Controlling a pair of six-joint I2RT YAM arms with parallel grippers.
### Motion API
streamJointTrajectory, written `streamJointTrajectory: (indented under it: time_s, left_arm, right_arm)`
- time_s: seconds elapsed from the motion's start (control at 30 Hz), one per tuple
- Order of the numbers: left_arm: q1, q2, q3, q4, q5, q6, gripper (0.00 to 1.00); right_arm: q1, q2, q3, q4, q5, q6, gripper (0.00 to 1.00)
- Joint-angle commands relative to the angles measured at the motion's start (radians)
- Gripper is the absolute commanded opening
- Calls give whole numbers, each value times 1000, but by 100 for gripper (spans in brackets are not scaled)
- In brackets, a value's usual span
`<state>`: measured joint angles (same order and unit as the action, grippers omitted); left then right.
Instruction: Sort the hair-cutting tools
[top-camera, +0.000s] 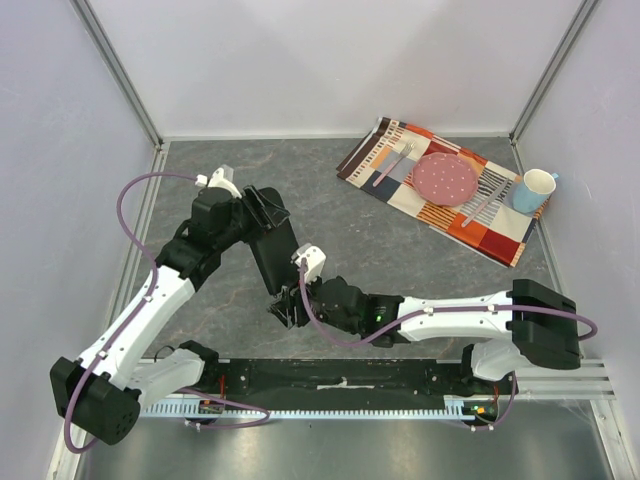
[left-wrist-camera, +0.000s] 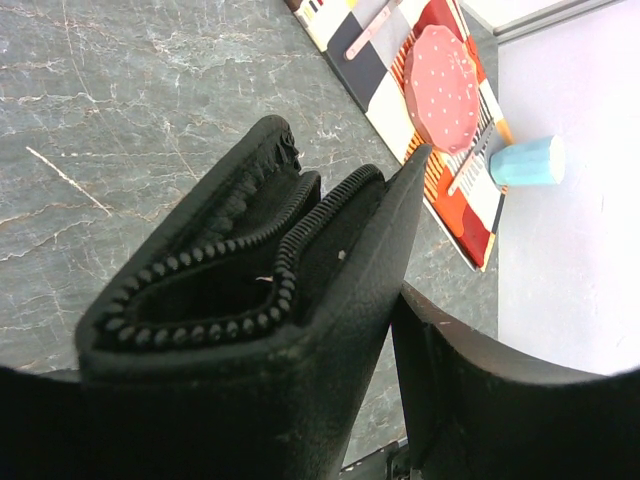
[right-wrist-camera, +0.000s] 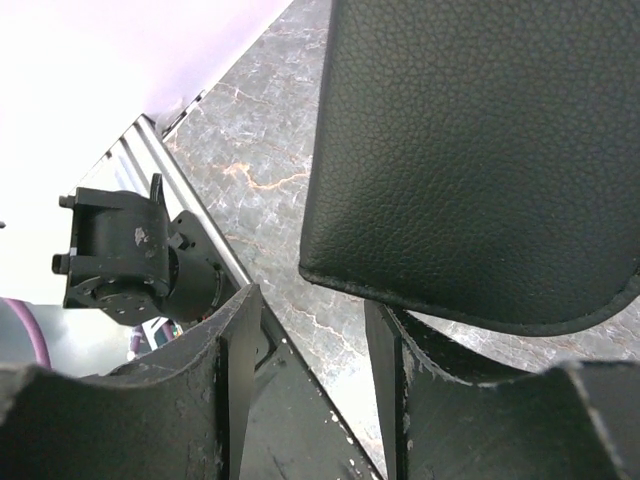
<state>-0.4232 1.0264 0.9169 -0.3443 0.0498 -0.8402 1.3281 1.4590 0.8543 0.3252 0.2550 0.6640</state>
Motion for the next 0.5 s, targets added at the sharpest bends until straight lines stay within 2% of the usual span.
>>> streamJointTrajectory:
  time_s: [0.0,0.13,0.2,0.47]
  left_arm:
    - [-5,-5,57,45,-8,-31,2]
    - [-5,-5,53,53,1,-36,2]
    - [-5,-3,48,56,4,-36,2]
    - [-5,-6,28,67,4,-40,2]
  right_arm:
    - [17,18,-26,98,88,-35,51]
    - [32,21,-34,152,130,-81,48]
    - [43,23,-34,161,139,-105,42]
    - [65,35,-29,209,168,-129,39]
